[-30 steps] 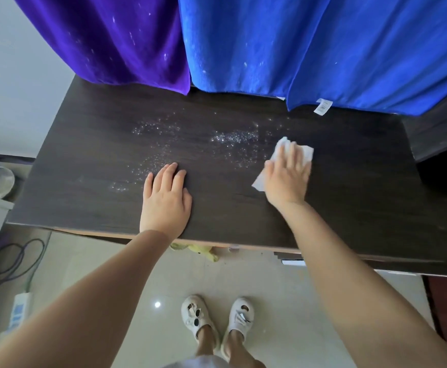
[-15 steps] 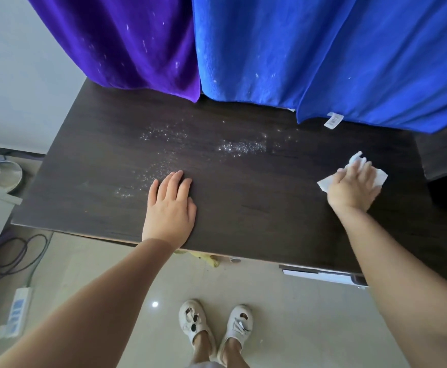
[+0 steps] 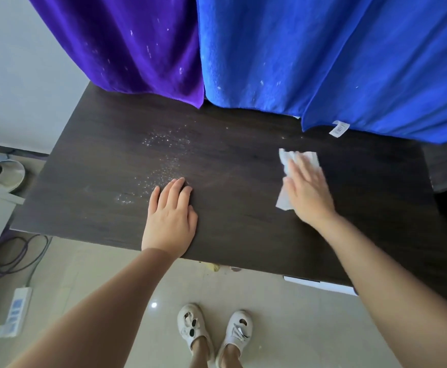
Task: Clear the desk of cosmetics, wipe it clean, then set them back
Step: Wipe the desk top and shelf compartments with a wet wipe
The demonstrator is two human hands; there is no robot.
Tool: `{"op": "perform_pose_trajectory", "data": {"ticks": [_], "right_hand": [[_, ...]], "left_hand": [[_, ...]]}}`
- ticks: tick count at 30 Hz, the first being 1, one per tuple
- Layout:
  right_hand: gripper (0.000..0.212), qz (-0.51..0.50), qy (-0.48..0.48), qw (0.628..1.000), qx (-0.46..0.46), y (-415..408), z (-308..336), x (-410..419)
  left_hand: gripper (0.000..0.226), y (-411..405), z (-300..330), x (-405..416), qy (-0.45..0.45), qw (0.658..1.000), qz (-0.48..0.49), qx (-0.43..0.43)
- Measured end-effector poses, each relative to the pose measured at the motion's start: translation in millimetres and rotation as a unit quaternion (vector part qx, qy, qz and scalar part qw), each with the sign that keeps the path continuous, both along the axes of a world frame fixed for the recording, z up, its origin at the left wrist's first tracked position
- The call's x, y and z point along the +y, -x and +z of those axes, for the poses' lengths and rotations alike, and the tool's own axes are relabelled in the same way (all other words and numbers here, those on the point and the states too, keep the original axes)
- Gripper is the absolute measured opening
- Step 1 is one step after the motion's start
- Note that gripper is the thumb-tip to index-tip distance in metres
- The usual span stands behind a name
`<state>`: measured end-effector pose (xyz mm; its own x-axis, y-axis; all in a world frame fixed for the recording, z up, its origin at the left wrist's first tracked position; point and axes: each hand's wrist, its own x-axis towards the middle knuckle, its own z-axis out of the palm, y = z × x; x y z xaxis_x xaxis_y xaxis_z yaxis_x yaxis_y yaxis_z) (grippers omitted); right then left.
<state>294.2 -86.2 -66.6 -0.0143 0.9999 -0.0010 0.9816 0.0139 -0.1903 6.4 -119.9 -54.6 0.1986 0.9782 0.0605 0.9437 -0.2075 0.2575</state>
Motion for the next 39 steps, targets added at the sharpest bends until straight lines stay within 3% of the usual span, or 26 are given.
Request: {"op": "perform_pose_trajectory", "data": {"ticks": [3, 5, 7, 9, 11, 13, 15, 17, 20, 23, 25, 28, 31, 33, 35, 36, 39], "right_hand": [[0.055, -0.319, 0.024, 0.947, 0.007, -69.8, 4.0, -6.3], [0.055, -0.428, 0.066, 0.901, 0.018, -62.1, 9.6, 12.5], [0.053, -0.373, 0.034, 0.927, -0.016, -29.1, 9.7, 43.1], [0.049, -0.220, 0.010, 0.974, -0.052, 24.6, 9.3, 68.2], [0.053, -0.053, 0.008, 0.998, -0.035, 85.0, 4.4, 72.7], [0.056, 0.116, 0.057, 0.992, 0.004, 129.4, 8.4, 61.2], [0.054, 0.214, 0.070, 0.974, 0.005, 129.9, 15.0, 52.1], [0.054, 0.184, 0.035, 0.982, 0.004, 92.0, 14.8, 50.9], [0.052, -0.043, 0.001, 0.999, -0.002, 0.7, 2.6, 36.4], [0.050, -0.272, 0.023, 0.962, 0.013, -56.2, 3.9, 7.9], [0.052, -0.338, 0.049, 0.940, 0.022, -46.5, 5.9, 5.3], [0.058, -0.269, 0.030, 0.962, 0.030, 13.8, 7.1, 34.5], [0.059, -0.055, 0.042, 0.997, 0.021, 100.6, 5.4, 67.6], [0.057, 0.104, 0.068, 0.992, 0.027, 146.0, 8.8, 76.3], [0.054, 0.202, 0.089, 0.975, 0.002, 153.4, 10.3, 84.7], [0.053, 0.201, 0.085, 0.976, -0.005, 142.0, 9.6, 89.7], [0.054, 0.074, 0.014, 0.997, -0.002, 76.0, 3.0, 92.8]], "left_hand": [[0.044, 0.0, -0.2, 0.5, -0.001, 1.000, 0.000, 0.000], [0.044, 0.3, -0.8, 0.3, 0.001, 1.000, -0.002, 0.001], [0.044, -0.1, -1.4, 0.6, -0.001, 1.000, -0.003, 0.002], [0.043, -0.2, -2.1, 0.8, -0.002, 1.000, -0.001, 0.001], [0.042, 0.3, -3.6, 0.9, -0.007, 1.000, -0.001, 0.002], [0.042, 0.9, -4.9, 0.9, -0.011, 1.000, -0.003, -0.001], [0.042, 1.4, -5.3, 0.7, -0.013, 1.000, -0.003, -0.002], [0.042, 1.2, -5.5, 0.6, -0.015, 1.000, 0.000, 0.000], [0.042, 0.5, -5.4, 0.5, -0.020, 1.000, 0.001, -0.002], [0.042, 0.0, -4.2, 1.7, -0.021, 1.000, -0.001, 0.000], [0.042, 0.1, -3.4, 1.5, -0.020, 1.000, -0.001, 0.003], [0.042, 0.1, -2.8, 1.1, -0.022, 1.000, -0.004, 0.008], [0.041, -0.4, -4.3, 1.4, -0.030, 1.000, -0.001, 0.009], [0.041, -1.0, -4.4, 0.7, -0.031, 0.999, 0.001, 0.010], [0.041, -1.2, -3.9, 1.5, -0.028, 1.000, 0.001, 0.011], [0.040, -1.1, -3.8, 1.6, -0.028, 1.000, 0.000, 0.012], [0.041, -1.5, -2.7, 1.4, -0.030, 0.999, 0.000, 0.018]]}}
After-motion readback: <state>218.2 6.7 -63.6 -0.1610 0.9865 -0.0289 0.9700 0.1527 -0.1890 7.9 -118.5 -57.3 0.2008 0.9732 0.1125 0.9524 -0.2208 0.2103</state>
